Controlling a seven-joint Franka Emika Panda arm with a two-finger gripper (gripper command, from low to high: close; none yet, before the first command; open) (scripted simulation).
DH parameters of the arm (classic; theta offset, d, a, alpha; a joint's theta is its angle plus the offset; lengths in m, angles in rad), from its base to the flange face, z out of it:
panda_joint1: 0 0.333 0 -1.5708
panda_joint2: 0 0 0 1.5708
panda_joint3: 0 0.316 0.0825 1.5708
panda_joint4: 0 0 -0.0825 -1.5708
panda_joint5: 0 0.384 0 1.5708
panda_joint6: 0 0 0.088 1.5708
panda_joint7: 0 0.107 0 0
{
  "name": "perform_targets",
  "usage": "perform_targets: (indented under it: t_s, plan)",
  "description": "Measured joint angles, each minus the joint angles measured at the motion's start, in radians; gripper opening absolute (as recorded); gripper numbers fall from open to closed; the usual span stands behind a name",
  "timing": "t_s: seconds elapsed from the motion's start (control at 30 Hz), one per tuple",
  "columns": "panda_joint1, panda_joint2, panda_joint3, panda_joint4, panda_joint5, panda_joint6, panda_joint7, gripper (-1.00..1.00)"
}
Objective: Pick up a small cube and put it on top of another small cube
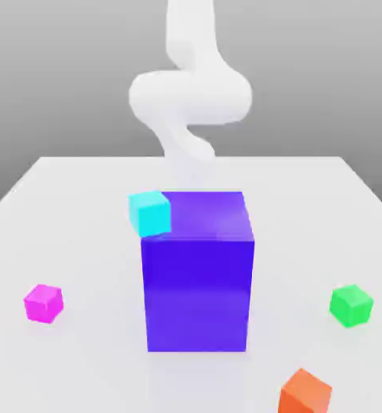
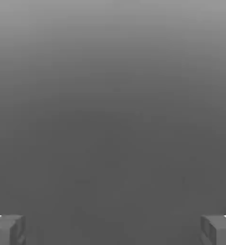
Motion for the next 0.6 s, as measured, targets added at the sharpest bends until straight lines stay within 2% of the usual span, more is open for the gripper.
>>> perform_targets:
  t_s: [0.37, 0.6]
  plan:
    - [-0.098, 0.398, -0.248, -0.203, -0.018, 0.243, -0.214, 0.0]
    - [-0.19, 0.658, -0.385, -0.329, 0.062, 0.395, -0.413, 0.0]
